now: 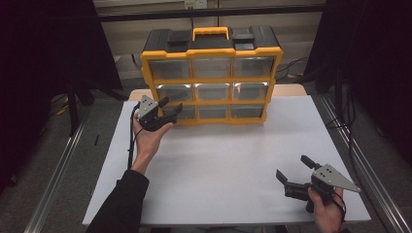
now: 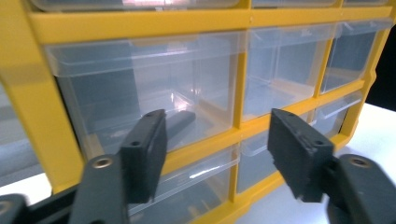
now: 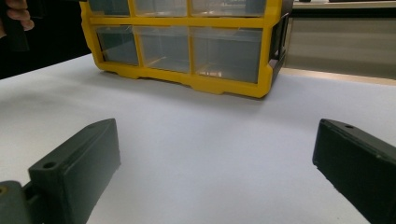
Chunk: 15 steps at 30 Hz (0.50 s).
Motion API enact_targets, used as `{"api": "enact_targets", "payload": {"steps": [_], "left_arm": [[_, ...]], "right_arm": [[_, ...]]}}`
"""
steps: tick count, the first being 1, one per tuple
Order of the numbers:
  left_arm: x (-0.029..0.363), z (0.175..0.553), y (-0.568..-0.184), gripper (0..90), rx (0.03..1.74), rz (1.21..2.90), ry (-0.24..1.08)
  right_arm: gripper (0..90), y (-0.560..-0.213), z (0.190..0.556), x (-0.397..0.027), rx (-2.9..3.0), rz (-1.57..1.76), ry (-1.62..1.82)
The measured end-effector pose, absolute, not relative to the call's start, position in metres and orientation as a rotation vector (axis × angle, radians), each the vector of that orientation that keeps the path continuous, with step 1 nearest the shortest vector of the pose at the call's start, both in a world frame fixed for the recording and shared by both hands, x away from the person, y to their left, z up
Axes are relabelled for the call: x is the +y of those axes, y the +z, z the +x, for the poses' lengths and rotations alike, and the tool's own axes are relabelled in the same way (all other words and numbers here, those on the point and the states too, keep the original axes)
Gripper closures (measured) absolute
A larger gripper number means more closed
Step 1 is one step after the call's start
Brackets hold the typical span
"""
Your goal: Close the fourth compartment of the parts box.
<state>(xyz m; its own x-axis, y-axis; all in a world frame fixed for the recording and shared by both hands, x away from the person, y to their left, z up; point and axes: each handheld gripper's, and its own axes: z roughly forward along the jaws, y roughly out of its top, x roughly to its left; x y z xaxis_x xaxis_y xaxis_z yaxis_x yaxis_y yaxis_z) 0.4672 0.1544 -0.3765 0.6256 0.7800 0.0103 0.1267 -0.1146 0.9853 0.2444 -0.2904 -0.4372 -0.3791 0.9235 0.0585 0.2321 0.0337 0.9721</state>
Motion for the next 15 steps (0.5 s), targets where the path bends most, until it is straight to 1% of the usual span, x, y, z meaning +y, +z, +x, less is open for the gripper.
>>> {"api": "enact_targets", "payload": {"steps": [4, 6, 8, 10, 13, 15], "left_arm": [[0.158, 0.462, -0.375, 25.2, 0.786, 1.601, 0.673], [0.160, 0.461, -0.375, 18.9, 0.794, 1.598, 0.672], [0.162, 0.458, -0.375, 16.1, 0.802, 1.598, 0.660], [0.164, 0.456, -0.376, 9.8, 0.819, 1.595, 0.657], [0.169, 0.451, -0.378, 8.6, 0.830, 1.574, 0.650], [0.172, 0.449, -0.380, 7.3, 0.826, 1.588, 0.647]], "right_arm": [[0.4, -0.437, 0.244, -0.290, 1.678, 1.181, 1.384], [0.4, -0.437, 0.244, -0.290, 1.679, 1.177, 1.381], [0.3, -0.437, 0.244, -0.290, 1.678, 1.179, 1.382], [0.3, -0.437, 0.244, -0.290, 1.679, 1.180, 1.382], [0.3, -0.437, 0.245, -0.290, 1.680, 1.178, 1.383], [0.3, -0.437, 0.245, -0.290, 1.679, 1.181, 1.384]]}}
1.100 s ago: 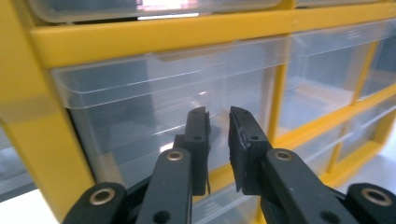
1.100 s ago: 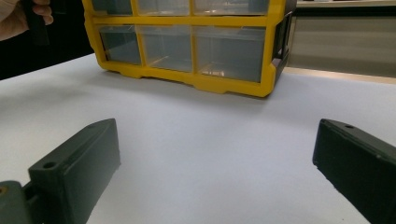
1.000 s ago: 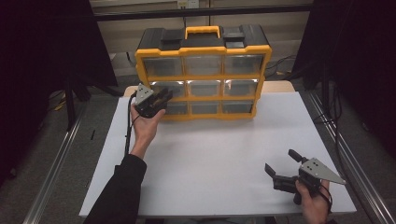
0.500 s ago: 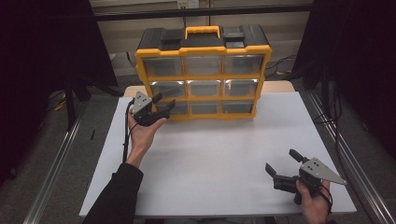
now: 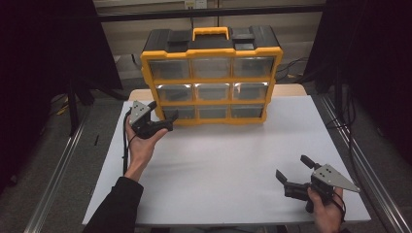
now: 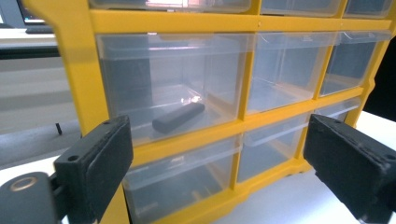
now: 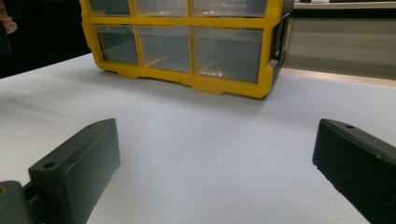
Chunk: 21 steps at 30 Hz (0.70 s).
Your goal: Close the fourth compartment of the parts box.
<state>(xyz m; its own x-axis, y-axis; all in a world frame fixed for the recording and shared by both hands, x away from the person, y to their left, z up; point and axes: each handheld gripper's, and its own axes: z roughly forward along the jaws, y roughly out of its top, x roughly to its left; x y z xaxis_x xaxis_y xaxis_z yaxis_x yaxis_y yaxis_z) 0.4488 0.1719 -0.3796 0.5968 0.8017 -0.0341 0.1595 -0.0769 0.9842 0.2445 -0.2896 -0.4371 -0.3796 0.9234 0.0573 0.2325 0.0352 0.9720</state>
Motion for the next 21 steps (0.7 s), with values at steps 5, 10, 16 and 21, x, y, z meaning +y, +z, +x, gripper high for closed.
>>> {"api": "enact_targets", "payload": {"steps": [5, 10, 16, 21], "left_arm": [[0.176, 0.442, -0.382, 7.1, 0.811, 1.588, 0.647], [0.179, 0.435, -0.383, 4.0, 0.809, 1.575, 0.639], [0.182, 0.424, -0.385, 3.2, 0.793, 1.555, 0.629], [0.186, 0.413, -0.386, 3.9, 0.780, 1.549, 0.624]], "right_arm": [[0.4, -0.437, 0.245, -0.289, 1.678, 1.178, 1.382], [0.4, -0.437, 0.246, -0.289, 1.683, 1.174, 1.383], [0.3, -0.437, 0.246, -0.289, 1.684, 1.170, 1.384], [0.4, -0.436, 0.246, -0.289, 1.684, 1.169, 1.383]]}}
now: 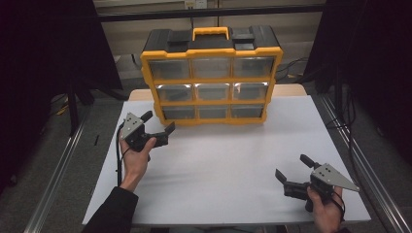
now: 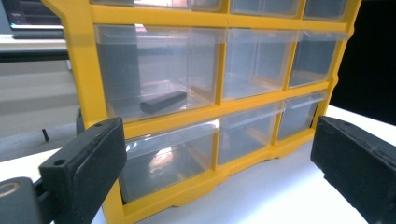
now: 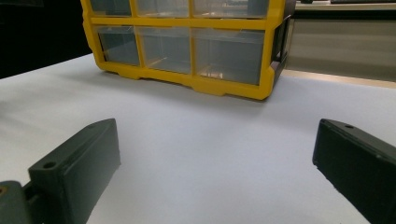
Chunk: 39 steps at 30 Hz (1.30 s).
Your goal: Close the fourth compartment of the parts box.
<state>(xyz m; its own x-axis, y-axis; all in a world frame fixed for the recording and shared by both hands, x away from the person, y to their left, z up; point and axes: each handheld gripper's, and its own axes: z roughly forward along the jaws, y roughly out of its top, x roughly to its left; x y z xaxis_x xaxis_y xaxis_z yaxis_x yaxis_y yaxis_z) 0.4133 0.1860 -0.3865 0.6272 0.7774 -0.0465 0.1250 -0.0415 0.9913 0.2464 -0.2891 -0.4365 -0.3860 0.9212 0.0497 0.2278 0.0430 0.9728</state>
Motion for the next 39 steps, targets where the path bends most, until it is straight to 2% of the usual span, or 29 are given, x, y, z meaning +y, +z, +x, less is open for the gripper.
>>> {"api": "enact_targets", "payload": {"steps": [17, 39], "left_arm": [[0.184, 0.387, -0.392, 2.2, 0.775, 1.578, 0.601], [0.209, 0.348, -0.418, 2.2, 0.870, 1.561, 0.625]], "right_arm": [[0.0, -0.436, 0.247, -0.289, 1.676, 1.172, 1.381], [0.2, -0.437, 0.247, -0.289, 1.672, 1.179, 1.387]]}}
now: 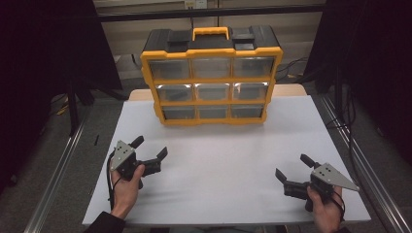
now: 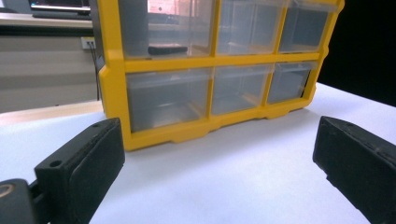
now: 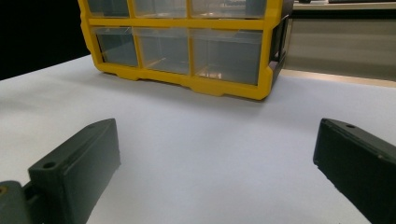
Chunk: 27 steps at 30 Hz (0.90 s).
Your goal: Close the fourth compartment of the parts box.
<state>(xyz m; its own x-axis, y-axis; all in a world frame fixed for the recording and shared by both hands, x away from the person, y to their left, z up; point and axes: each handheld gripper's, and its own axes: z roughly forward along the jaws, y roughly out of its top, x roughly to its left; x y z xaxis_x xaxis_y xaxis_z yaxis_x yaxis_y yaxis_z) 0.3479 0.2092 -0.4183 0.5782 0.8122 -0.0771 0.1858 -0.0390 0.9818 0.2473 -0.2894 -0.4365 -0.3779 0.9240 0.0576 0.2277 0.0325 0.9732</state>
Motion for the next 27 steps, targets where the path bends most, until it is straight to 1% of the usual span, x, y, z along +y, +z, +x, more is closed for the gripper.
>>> {"api": "enact_targets", "payload": {"steps": [2, 6, 14, 17, 19, 27], "left_arm": [[0.208, 0.345, -0.421, 2.2, 0.883, 1.544, 0.607], [0.211, 0.341, -0.424, 2.2, 0.885, 1.571, 0.637], [0.220, 0.327, -0.430, 2.2, 0.950, 1.556, 0.634], [0.223, 0.323, -0.432, 2.2, 0.986, 1.567, 0.654], [0.226, 0.321, -0.433, 2.2, 1.007, 1.554, 0.633], [0.231, 0.309, -0.433, 2.2, 0.989, 1.570, 0.657]], "right_arm": [[0.2, -0.436, 0.247, -0.290, 1.671, 1.179, 1.387], [0.2, -0.436, 0.247, -0.289, 1.672, 1.178, 1.389], [0.1, -0.436, 0.247, -0.289, 1.668, 1.182, 1.393], [0.1, -0.436, 0.247, -0.290, 1.668, 1.182, 1.392], [0.1, -0.436, 0.247, -0.289, 1.668, 1.182, 1.392], [0.2, -0.436, 0.248, -0.289, 1.671, 1.179, 1.388]]}}
